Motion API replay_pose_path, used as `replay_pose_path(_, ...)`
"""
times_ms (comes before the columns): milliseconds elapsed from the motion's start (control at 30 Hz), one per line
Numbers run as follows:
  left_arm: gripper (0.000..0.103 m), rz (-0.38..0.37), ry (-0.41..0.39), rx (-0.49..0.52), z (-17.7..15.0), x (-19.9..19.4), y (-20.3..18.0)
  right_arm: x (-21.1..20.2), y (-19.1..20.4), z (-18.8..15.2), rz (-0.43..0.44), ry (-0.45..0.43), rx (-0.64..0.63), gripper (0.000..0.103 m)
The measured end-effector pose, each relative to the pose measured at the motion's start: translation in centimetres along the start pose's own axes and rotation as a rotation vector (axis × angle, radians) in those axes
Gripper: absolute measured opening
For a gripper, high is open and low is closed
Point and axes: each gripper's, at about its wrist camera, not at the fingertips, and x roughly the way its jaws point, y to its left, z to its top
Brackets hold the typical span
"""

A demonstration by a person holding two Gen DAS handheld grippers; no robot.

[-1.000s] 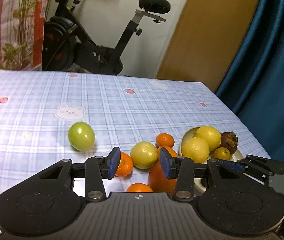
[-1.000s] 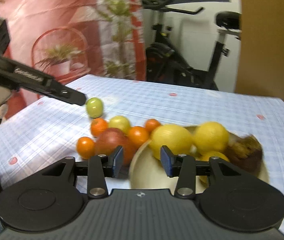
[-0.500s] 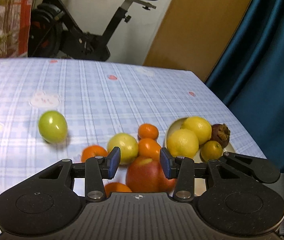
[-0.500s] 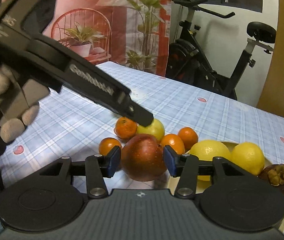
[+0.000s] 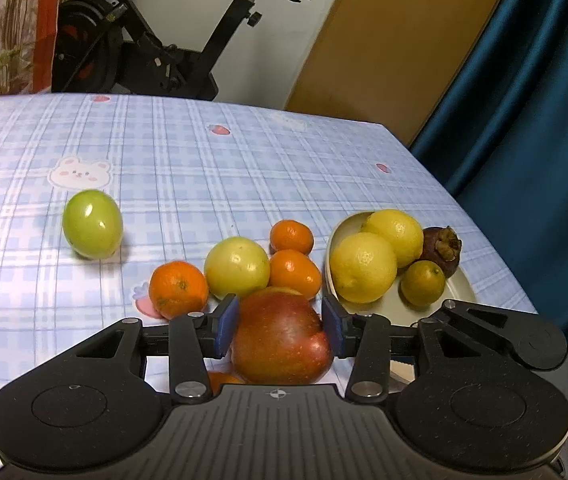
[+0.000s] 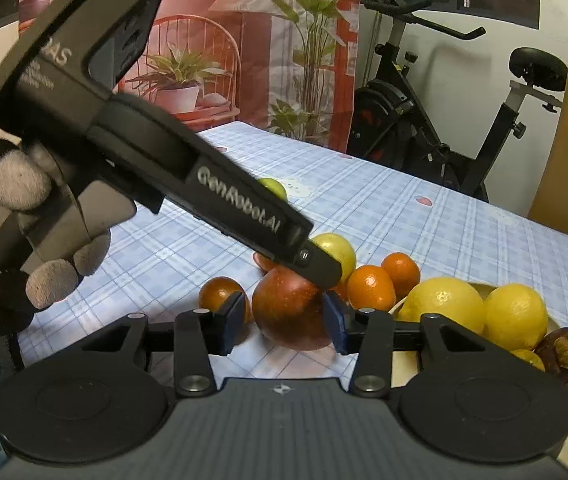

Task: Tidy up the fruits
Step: 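Close the left gripper around the red apple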

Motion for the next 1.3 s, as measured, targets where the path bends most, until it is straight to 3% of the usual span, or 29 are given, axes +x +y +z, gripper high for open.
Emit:
replay_pose_path(133, 0.054, -0.007, 0.004, -0.005, -0.2, -0.3, 0.3, 0.2, -0.6, -0.1, -0.004, 0.010, 0.042, 0.046)
replay_pose_path(300, 0.056, -0.011, -0.001, -0.025, -0.3, -0.8, 1.1, 0.9, -1.5, -0.1, 0.002, 0.030, 0.077, 0.061)
replay_pose_path(600, 0.056, 0.002, -0.023, -0.072, -0.3, -1.9, 2.7, 2.6, -2.7, 0.3, 0.066, 0.047, 0.146, 0.073)
replay_pose_path(900, 0.055, 0.010, -0.036, -0.121, -0.2, -2.5, 3.7, 3.7, -3.2, 0.7, 0.114, 0.041, 0.195, 0.072)
replay_pose_path(1300, 0.061, -0.012, 0.023, -0.054, -0.6, -0.9, 2.2, 4.0, -2.7, 0.8, 0.098, 0.020, 0.190, 0.072)
